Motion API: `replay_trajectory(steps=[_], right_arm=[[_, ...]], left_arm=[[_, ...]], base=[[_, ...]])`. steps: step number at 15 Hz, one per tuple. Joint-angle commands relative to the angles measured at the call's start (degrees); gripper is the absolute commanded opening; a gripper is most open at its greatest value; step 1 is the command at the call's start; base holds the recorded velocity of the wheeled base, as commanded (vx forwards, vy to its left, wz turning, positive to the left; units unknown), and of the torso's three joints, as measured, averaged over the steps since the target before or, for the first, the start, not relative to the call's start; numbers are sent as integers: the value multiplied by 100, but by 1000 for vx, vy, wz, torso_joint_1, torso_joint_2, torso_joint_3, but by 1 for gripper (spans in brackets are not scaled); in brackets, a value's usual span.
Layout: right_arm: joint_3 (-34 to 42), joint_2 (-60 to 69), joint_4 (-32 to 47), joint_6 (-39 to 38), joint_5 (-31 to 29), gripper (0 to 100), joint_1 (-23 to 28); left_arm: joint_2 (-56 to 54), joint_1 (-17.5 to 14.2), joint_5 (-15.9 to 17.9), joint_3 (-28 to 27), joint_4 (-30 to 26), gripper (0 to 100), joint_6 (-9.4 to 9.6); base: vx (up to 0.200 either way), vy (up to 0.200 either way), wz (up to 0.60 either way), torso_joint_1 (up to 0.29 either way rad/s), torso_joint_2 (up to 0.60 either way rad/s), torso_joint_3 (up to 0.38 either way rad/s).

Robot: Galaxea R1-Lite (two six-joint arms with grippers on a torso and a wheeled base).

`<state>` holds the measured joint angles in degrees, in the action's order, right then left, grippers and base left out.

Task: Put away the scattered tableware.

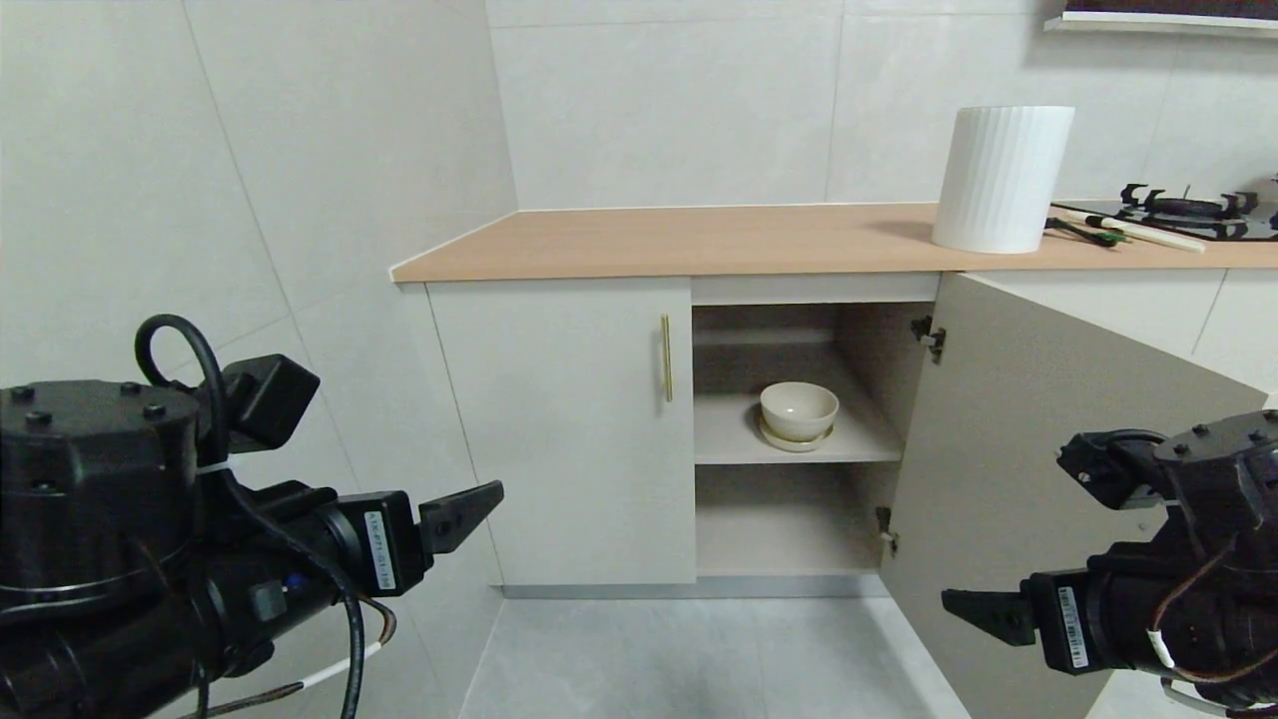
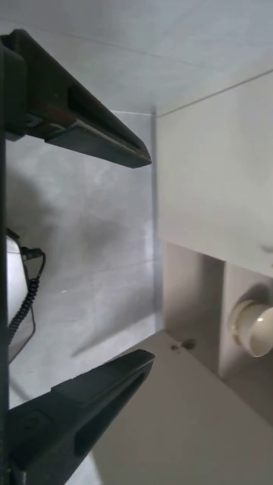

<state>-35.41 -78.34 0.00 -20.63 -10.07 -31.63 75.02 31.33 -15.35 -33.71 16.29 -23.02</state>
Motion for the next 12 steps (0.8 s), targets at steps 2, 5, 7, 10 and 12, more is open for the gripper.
replay_trajectory(steps=[2,5,7,10,12], right_arm=[[-27,11,-44,-3,-4,100,-9],[114,64,-44,-47,-30,100,-1],[263,134,-53,-38,-21,100,-1],[307,134,-62,-47,-30,100,-1],[386,152,-62,-38,-65,100,8]], left_arm=[[39,-4,5,13,15,100,-1],[13,-4,-3,13,-3,100,8],[30,-4,-3,22,-3,100,8],[30,-4,-21,22,-3,100,8],[-5,-4,-21,22,-3,100,8]], base=[[0,0,0,0,0,0],[0,0,0,0,0,0],[0,0,0,0,0,0],[0,0,0,0,0,0],[0,-200,0,7,2,7]])
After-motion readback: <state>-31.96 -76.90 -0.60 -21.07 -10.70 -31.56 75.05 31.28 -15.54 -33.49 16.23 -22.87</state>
